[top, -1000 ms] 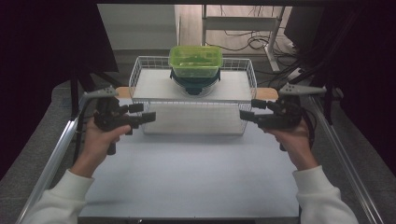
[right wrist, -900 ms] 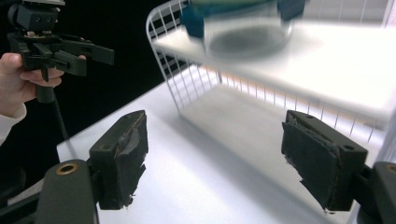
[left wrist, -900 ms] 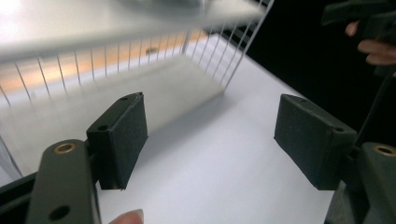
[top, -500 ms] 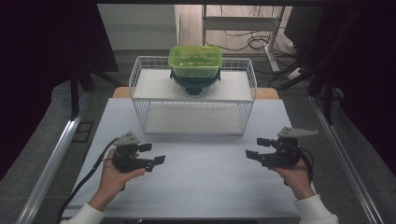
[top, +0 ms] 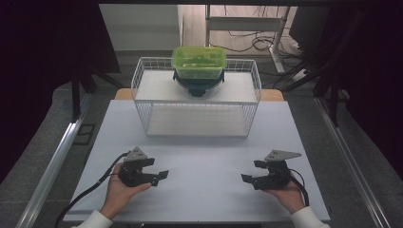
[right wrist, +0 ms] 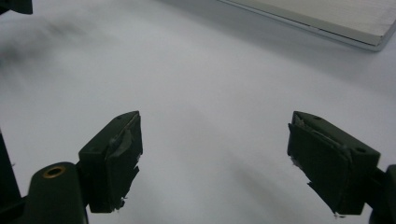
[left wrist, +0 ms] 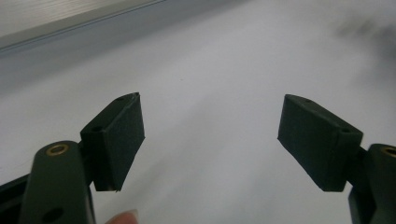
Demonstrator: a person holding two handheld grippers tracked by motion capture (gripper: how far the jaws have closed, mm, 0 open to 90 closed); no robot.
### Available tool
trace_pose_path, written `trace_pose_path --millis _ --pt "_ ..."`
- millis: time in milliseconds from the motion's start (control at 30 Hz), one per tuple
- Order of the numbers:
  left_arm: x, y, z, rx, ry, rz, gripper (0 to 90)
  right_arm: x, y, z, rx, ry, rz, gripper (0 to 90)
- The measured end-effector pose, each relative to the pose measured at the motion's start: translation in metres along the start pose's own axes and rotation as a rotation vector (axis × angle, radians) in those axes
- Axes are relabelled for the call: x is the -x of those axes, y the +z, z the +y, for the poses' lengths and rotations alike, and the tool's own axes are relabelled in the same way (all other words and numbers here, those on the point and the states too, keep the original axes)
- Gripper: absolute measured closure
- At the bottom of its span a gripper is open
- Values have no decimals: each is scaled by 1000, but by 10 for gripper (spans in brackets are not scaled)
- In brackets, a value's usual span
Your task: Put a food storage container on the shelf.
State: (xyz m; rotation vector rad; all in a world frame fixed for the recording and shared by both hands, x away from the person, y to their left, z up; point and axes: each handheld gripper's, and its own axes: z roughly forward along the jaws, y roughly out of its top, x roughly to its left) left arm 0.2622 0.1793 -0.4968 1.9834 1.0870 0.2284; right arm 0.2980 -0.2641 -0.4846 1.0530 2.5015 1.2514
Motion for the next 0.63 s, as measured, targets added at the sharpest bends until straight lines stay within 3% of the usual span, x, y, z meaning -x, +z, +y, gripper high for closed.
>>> trace_pose_path --millis 300,467,633 --pt "0 0 0 5 -3 16 197 4 -4 -1 27 35 -24 169" --pt "-1 -1 2 16 -14 11 175 3 -4 -2 24 24 -28 155" --pt "-5 -2 3 17 -13 37 160 6 -4 0 53 36 -31 143"
